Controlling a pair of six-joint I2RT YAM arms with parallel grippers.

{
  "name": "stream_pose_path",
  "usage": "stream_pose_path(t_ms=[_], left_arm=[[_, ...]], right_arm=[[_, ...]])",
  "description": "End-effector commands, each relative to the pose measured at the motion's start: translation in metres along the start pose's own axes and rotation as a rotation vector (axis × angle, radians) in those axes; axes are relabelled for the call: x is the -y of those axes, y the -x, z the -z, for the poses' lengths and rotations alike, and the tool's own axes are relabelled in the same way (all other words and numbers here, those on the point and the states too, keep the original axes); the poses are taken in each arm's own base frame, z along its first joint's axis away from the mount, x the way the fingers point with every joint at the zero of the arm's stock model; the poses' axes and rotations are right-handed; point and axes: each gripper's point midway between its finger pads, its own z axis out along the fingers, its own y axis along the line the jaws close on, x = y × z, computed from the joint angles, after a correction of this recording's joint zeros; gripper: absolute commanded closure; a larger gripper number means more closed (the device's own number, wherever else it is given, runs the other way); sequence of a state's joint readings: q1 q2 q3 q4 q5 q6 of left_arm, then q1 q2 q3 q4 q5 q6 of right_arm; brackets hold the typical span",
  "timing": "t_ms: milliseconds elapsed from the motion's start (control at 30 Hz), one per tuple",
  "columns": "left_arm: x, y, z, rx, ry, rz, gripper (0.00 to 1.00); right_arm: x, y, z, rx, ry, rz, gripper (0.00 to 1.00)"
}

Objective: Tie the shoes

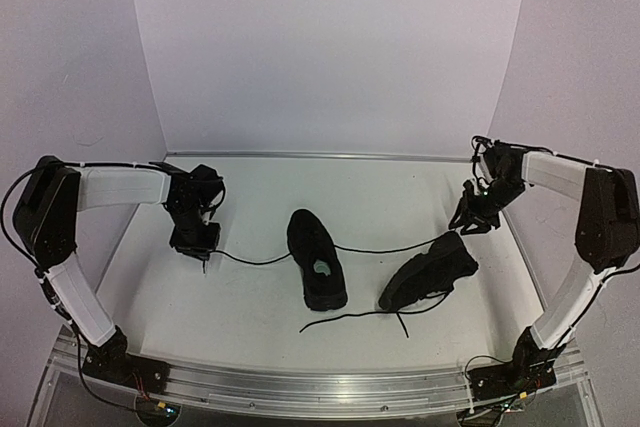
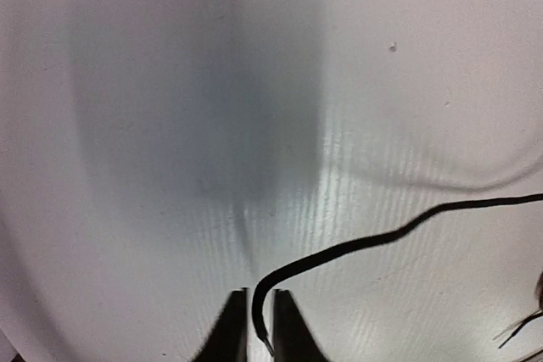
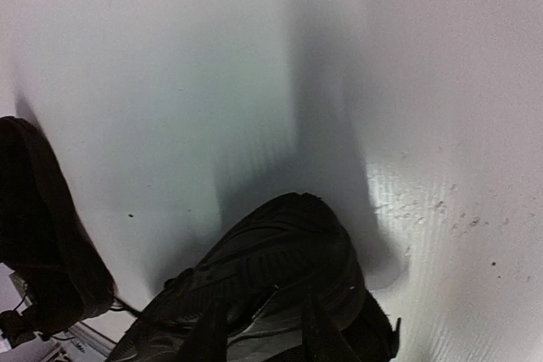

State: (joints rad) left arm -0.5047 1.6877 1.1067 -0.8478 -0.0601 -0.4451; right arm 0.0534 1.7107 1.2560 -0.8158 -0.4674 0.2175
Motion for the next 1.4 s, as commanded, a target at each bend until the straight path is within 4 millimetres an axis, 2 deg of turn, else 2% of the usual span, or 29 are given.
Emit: stream_pose_path(t_ms=[0,33,67,133,233,333,500,633,800,933,1033,1100,1133,1267,1367], left_arm=[[0.037,0.024,0.021,0.059,-0.172,-0.078,0.65],[0.041,0.027,0.027,0.077,-0.195,-0.079,0.53],[0.044,0.031,0.033,0.097,-0.215,-0.079,0.44],[0.050,0.038,0.046,0.142,-0.252,-0.077,0.33],[0.063,0.049,0.062,0.191,-0.319,-0.099,0.30],[0.089,0.052,0.075,0.224,-0.423,-0.181,0.29],[0.113,0.046,0.074,0.236,-0.473,-0.291,0.30],[0.116,0.049,0.070,0.248,-0.479,-0.274,0.30],[0.122,0.050,0.071,0.242,-0.506,-0.259,0.29],[0.122,0.047,0.070,0.222,-0.512,-0.255,0.26],[0.119,0.042,0.068,0.200,-0.504,-0.254,0.20],[0.117,0.037,0.065,0.180,-0.503,-0.252,0.04],[0.116,0.035,0.065,0.176,-0.504,-0.250,0.01],[0.113,0.034,0.069,0.194,-0.509,-0.223,0.00],[0.094,0.046,0.064,0.227,-0.407,-0.129,0.00]], right_arm=[[-0.041,0.014,0.016,0.031,0.142,0.069,0.39],[-0.045,0.015,0.021,0.041,0.158,0.076,0.31],[-0.052,0.017,0.028,0.053,0.179,0.086,0.28],[-0.066,0.019,0.039,0.068,0.228,0.108,0.25],[-0.090,0.015,0.045,0.061,0.289,0.151,0.24],[-0.120,0.002,0.044,0.038,0.327,0.239,0.25],[-0.163,-0.027,0.038,-0.028,0.398,0.362,0.30],[-0.196,-0.066,0.026,-0.115,0.444,0.469,0.33],[-0.215,-0.117,0.002,-0.228,0.448,0.595,0.36],[-0.218,-0.147,-0.020,-0.297,0.415,0.680,0.36],[-0.217,-0.162,-0.039,-0.335,0.387,0.720,0.36],[-0.222,-0.168,-0.048,-0.345,0.385,0.739,0.34],[-0.224,-0.171,-0.053,-0.350,0.386,0.748,0.34],[-0.236,-0.180,-0.074,-0.366,0.396,0.767,0.32],[-0.241,-0.186,-0.091,-0.381,0.396,0.775,0.32]])
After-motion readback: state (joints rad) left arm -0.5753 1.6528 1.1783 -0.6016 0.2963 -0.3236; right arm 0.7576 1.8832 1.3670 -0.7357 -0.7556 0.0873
